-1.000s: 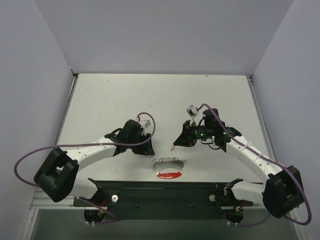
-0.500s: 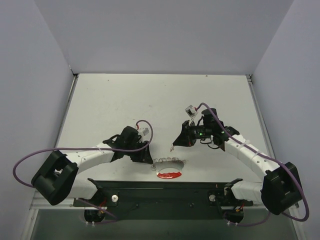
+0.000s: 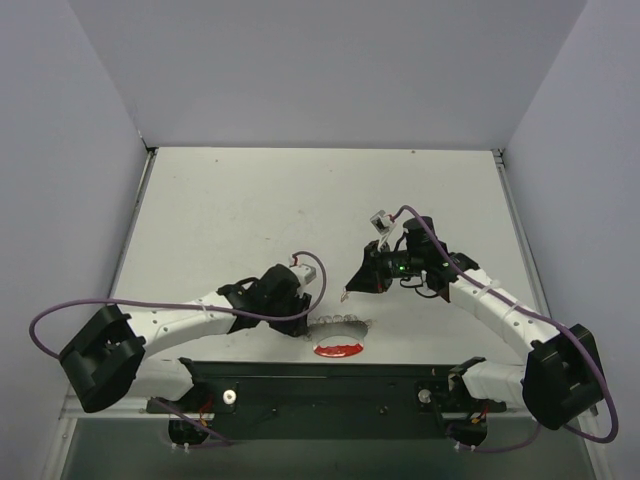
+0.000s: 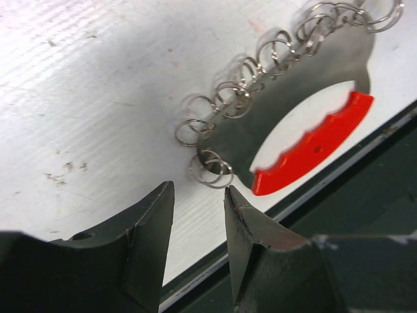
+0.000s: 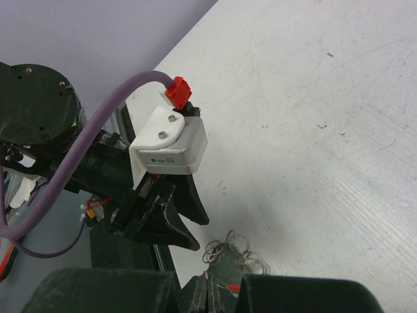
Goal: Put the keys on the keyring
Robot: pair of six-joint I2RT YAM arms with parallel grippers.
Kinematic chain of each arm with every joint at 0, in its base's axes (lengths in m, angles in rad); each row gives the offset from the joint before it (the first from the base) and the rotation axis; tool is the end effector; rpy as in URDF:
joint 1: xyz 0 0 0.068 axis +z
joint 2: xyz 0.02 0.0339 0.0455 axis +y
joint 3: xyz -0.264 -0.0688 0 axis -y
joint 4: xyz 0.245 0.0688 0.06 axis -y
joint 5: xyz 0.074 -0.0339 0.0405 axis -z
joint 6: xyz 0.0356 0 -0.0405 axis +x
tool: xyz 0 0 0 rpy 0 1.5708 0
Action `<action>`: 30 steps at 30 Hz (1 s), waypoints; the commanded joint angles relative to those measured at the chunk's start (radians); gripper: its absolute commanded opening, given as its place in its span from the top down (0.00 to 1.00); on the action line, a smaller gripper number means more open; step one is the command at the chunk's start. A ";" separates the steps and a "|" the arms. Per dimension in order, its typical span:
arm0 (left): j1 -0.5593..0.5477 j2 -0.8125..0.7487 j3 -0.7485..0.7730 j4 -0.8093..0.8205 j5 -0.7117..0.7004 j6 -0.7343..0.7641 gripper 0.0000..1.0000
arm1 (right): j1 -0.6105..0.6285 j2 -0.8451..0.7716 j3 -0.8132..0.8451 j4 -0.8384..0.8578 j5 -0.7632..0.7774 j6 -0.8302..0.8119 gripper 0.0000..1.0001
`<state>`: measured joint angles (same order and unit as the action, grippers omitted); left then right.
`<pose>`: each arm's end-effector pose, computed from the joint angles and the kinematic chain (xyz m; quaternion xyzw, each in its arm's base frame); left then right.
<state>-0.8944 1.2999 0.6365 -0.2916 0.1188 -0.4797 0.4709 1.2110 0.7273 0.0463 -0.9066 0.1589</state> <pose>0.1485 -0.1918 0.1750 0.2134 0.9272 -0.2356 0.1980 0.2179 0.1424 0.2591 -0.3501 0.7127 0.5008 0.3445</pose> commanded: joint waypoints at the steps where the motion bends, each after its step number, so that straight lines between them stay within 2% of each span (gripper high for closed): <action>1: -0.032 -0.030 0.035 -0.026 -0.111 0.067 0.53 | 0.003 -0.004 0.009 0.035 -0.037 -0.005 1.00; 8: -0.109 -0.043 0.037 -0.023 -0.222 0.122 0.53 | 0.003 -0.005 0.009 0.030 -0.035 -0.009 1.00; 30: -0.193 0.055 0.000 0.080 -0.260 0.150 0.53 | 0.002 -0.004 0.015 0.029 -0.041 -0.010 1.00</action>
<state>-1.0756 1.3308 0.6361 -0.2771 -0.1211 -0.3450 0.4709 1.2110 0.7273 0.0456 -0.9066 0.1596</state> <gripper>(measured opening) 0.473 0.024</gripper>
